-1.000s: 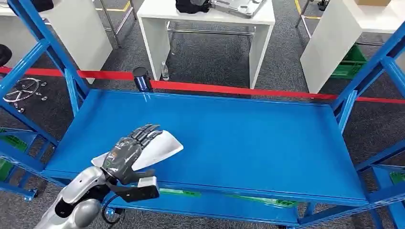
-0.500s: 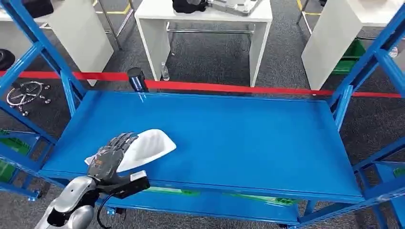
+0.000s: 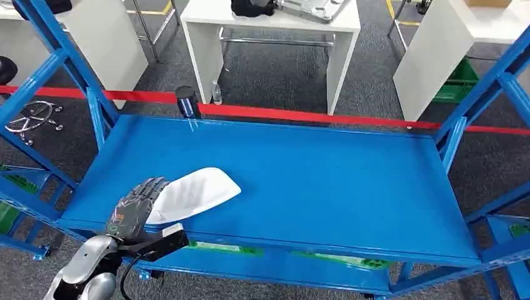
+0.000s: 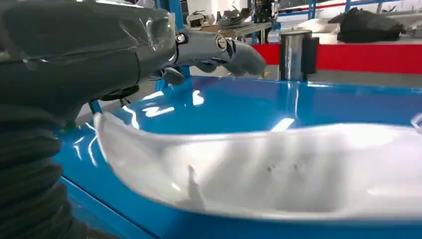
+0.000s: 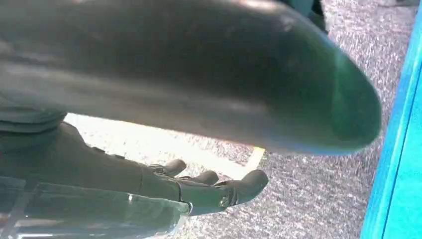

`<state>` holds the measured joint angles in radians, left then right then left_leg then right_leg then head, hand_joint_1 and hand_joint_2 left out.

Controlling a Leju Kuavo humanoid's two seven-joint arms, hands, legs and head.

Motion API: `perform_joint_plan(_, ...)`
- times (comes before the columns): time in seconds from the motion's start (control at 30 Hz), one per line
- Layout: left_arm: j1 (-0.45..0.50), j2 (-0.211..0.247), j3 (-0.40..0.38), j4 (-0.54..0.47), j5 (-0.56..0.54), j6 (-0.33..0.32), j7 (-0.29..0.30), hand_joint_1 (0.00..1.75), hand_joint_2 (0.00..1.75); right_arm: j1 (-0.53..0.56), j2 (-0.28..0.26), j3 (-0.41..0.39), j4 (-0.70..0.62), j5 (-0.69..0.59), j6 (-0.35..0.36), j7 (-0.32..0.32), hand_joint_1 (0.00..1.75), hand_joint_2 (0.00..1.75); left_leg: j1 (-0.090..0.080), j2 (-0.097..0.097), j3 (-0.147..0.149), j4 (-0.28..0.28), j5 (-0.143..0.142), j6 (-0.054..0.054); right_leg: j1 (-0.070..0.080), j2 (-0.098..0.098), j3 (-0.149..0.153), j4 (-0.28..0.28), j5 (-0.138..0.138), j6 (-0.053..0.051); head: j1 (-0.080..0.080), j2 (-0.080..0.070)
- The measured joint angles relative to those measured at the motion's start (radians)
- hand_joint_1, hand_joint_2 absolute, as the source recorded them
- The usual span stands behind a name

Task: Take the parts from the cabinet and place them on the table.

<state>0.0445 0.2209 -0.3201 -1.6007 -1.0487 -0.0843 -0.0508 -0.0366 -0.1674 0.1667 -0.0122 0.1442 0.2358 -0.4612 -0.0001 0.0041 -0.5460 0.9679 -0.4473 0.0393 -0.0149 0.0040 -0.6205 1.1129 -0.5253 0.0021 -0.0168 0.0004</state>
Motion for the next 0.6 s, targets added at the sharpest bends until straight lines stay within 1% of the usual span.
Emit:
perform_joint_plan(0.03,0.002,-0.002,0.001,0.0,-0.004,-0.003,0.004,0.0,1.75,0.0,-0.001,0.003,0.0,0.0,0.0,0.0,0.0,0.0,-0.001,0.0,-0.002,0.0,0.0,0.0,0.0,0.0,-0.037,0.08,-0.033,-0.003,0.0,0.0)
perform_joint_plan(0.07,0.004,-0.004,0.002,0.0,-0.01,-0.007,0.005,0.0,1.75,0.001,-0.002,0.005,0.001,-0.002,0.0,0.0,0.0,0.0,-0.003,0.0,-0.004,0.001,0.0,0.001,-0.001,0.0,-0.072,0.155,-0.059,-0.003,0.0,0.0)
perform_joint_plan(0.1,0.006,-0.005,0.003,0.001,-0.011,-0.009,0.007,0.0,1.75,0.001,-0.002,0.007,0.001,-0.003,0.0,0.0,0.0,0.0,-0.003,0.0,-0.005,0.002,0.0,0.001,-0.001,0.0,-0.094,0.203,-0.069,0.003,0.0,0.0)
perform_joint_plan(0.13,0.007,-0.006,0.006,0.002,-0.018,-0.01,0.011,0.0,1.75,0.001,-0.002,0.01,0.001,-0.003,0.0,0.0,0.0,0.0,-0.003,0.0,-0.004,0.003,0.0,0.0,-0.001,0.0,-0.087,0.19,-0.058,0.012,0.0,0.0)
perform_joint_plan(0.17,0.008,-0.006,0.01,0.003,-0.023,-0.011,0.014,0.0,1.75,0.001,-0.002,0.011,0.001,-0.003,0.0,0.0,0.0,0.0,-0.003,-0.001,-0.004,0.005,-0.001,-0.001,-0.003,0.0,-0.055,0.129,-0.03,0.024,0.0,0.0)
perform_joint_plan(0.2,0.008,-0.008,0.014,0.003,-0.027,-0.011,0.016,0.0,1.75,0.0,-0.004,0.012,0.001,-0.003,0.0,0.0,0.0,0.0,-0.002,-0.002,-0.005,0.01,-0.003,-0.004,-0.006,-0.001,-0.011,0.039,0.006,0.035,0.0,0.0)
perform_joint_plan(0.23,0.007,-0.008,0.018,0.003,-0.029,-0.011,0.016,0.0,1.75,0.0,-0.005,0.013,0.001,-0.004,0.0,0.0,0.0,0.0,-0.002,-0.003,-0.005,0.017,-0.007,-0.009,-0.009,-0.004,0.039,-0.058,0.04,0.043,0.0,0.0)
perform_joint_plan(0.27,0.008,-0.008,0.023,0.003,-0.029,-0.011,0.017,0.0,1.75,-0.001,-0.005,0.013,0.001,-0.004,0.0,0.0,0.0,0.0,-0.005,-0.003,-0.009,0.024,-0.011,-0.015,-0.009,-0.007,0.057,-0.103,0.04,0.032,0.0,0.0)
perform_joint_plan(0.3,0.007,-0.009,0.028,0.003,-0.031,-0.011,0.02,0.0,1.75,0.0,-0.005,0.015,0.001,-0.006,0.0,0.0,0.0,0.0,-0.011,-0.004,-0.013,0.032,-0.016,-0.021,-0.006,-0.003,0.057,-0.108,0.046,0.017,-0.002,0.0)
perform_joint_plan(0.37,0.007,-0.01,0.033,0.003,-0.035,-0.01,0.021,0.0,1.75,0.0,-0.005,0.021,0.002,-0.006,0.0,0.0,0.0,0.0,-0.009,-0.004,-0.014,0.029,-0.013,-0.026,-0.001,-0.003,0.054,-0.102,0.046,0.005,-0.002,0.0)
perform_joint_plan(0.4,0.007,-0.011,0.036,0.003,-0.039,-0.01,0.022,0.0,1.75,0.0,-0.005,0.023,0.002,-0.006,0.0,0.0,0.0,0.0,-0.008,-0.004,-0.015,0.03,-0.013,-0.028,-0.001,-0.003,0.054,-0.103,0.048,0.001,-0.001,0.0)
perform_joint_plan(0.43,0.007,-0.011,0.039,0.003,-0.04,-0.01,0.022,0.0,1.75,0.0,-0.003,0.026,0.002,-0.006,0.0,0.0,0.0,0.0,-0.005,-0.005,-0.02,0.037,-0.019,-0.032,-0.012,-0.002,0.061,-0.107,0.051,-0.005,0.0,0.0)
perform_joint_plan(0.47,0.007,-0.012,0.043,0.003,-0.041,-0.01,0.022,0.0,1.75,-0.001,-0.005,0.029,0.002,-0.006,0.0,-0.001,0.0,0.0,-0.004,-0.004,-0.032,0.062,-0.042,-0.04,-0.011,-0.002,0.062,-0.107,0.052,-0.009,-0.003,0.0)
perform_joint_plan(0.5,0.004,-0.013,0.046,0.003,-0.041,-0.01,0.022,0.0,1.75,-0.001,-0.005,0.029,0.002,-0.006,0.0,-0.002,0.0,0.0,-0.001,-0.005,-0.058,0.124,-0.08,-0.047,-0.011,-0.002,0.062,-0.107,0.052,-0.01,-0.008,0.0)
perform_joint_plan(0.53,0.004,-0.013,0.047,0.003,-0.041,-0.01,0.022,0.0,1.75,-0.001,-0.005,0.03,0.002,-0.006,0.0,-0.003,0.0,0.0,0.003,-0.005,-0.094,0.205,-0.118,-0.053,-0.01,-0.002,0.061,-0.107,0.052,-0.01,-0.007,0.0)
perform_joint_plan(0.57,0.004,-0.013,0.046,0.004,-0.042,-0.01,0.022,0.0,1.75,0.0,-0.005,0.032,0.002,-0.006,0.0,-0.004,0.0,0.0,0.005,-0.004,-0.136,0.294,-0.153,-0.056,-0.009,-0.002,0.06,-0.106,0.052,-0.01,-0.007,0.0)
perform_joint_plan(0.6,0.004,-0.014,0.045,0.005,-0.042,-0.012,0.022,0.0,1.75,0.0,-0.005,0.034,0.003,-0.006,0.0,-0.006,0.0,0.0,0.006,-0.004,-0.163,0.347,-0.166,-0.057,-0.008,-0.002,0.06,-0.106,0.052,-0.01,-0.007,0.0)
